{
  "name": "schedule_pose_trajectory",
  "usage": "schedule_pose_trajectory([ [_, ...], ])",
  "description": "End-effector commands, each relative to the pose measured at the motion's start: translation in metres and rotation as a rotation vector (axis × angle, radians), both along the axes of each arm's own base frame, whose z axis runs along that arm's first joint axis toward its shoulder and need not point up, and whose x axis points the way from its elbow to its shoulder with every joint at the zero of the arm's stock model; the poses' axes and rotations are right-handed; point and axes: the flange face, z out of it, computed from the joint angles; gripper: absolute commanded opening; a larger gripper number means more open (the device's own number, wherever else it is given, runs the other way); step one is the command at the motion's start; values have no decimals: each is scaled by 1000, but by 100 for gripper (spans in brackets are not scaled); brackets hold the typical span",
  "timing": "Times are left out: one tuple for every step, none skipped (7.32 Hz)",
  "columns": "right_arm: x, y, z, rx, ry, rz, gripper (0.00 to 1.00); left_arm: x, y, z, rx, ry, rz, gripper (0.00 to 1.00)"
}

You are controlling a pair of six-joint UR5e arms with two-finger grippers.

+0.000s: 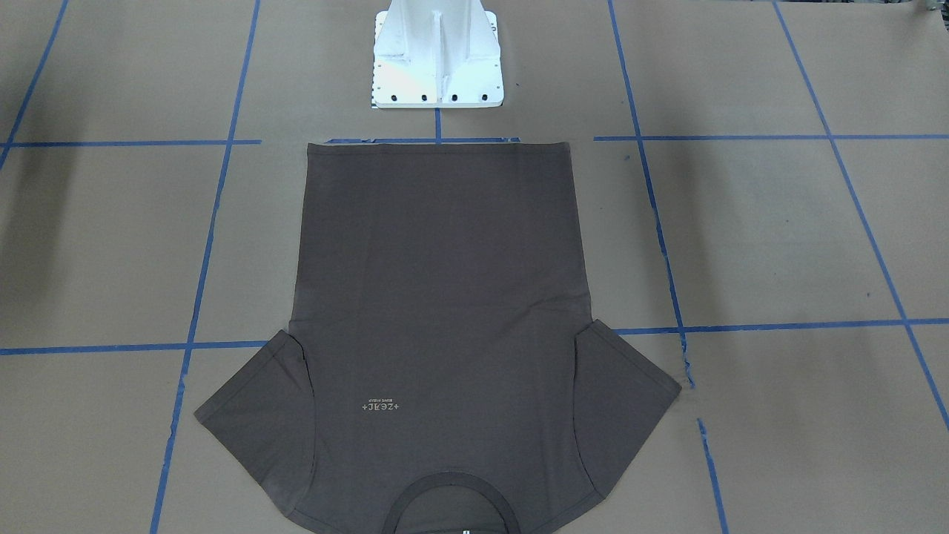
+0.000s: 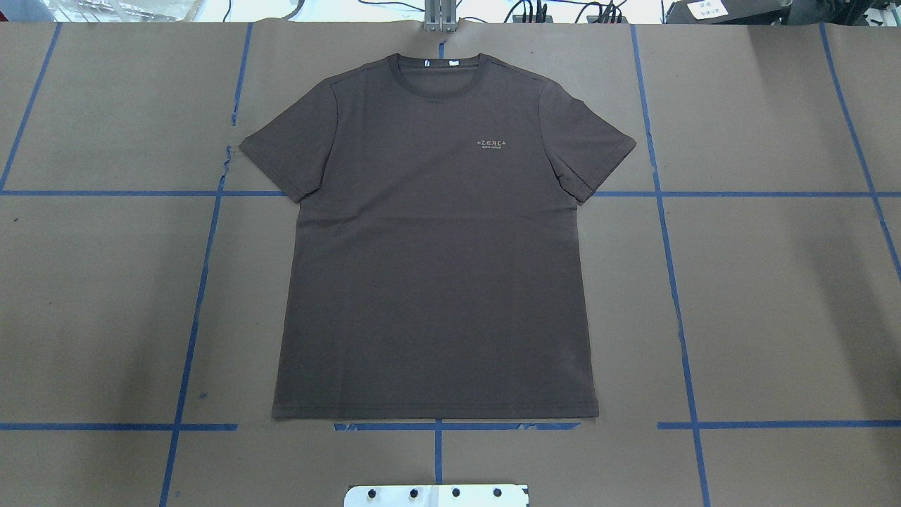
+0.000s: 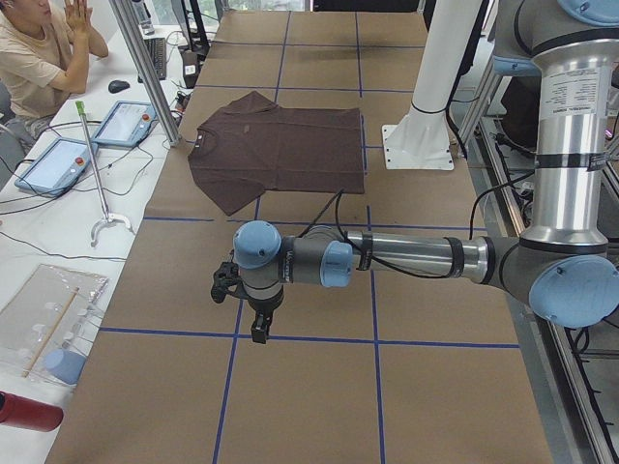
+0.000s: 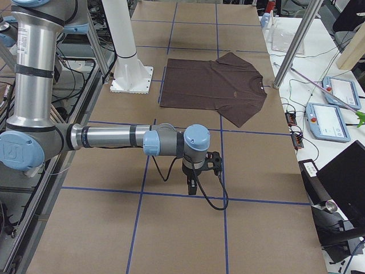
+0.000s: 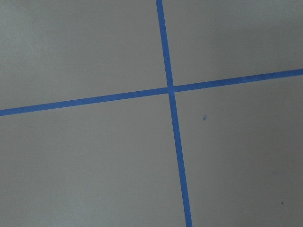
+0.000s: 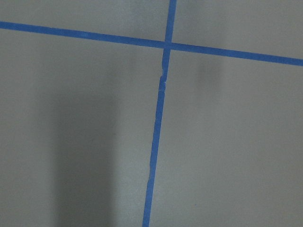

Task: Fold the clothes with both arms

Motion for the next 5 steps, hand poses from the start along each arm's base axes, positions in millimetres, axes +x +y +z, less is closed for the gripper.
schedule_pose_trajectory([
  [0,0,-1,3,0,-1,100,8,-1,1,-6,0,15,100],
  [0,-3,-5,13,1,0,100,9,-1,3,-16,-1,12,100],
  [0,-5,-20,42,3,5,100,9,-1,0,-9,-1,12,100],
  [-2,-23,-41,89,0,5,100,10,-11,-19,23,12,6,100],
  [-7,-49,-71,177,-5,0,100,11,-31,-51,146,9,6,100],
])
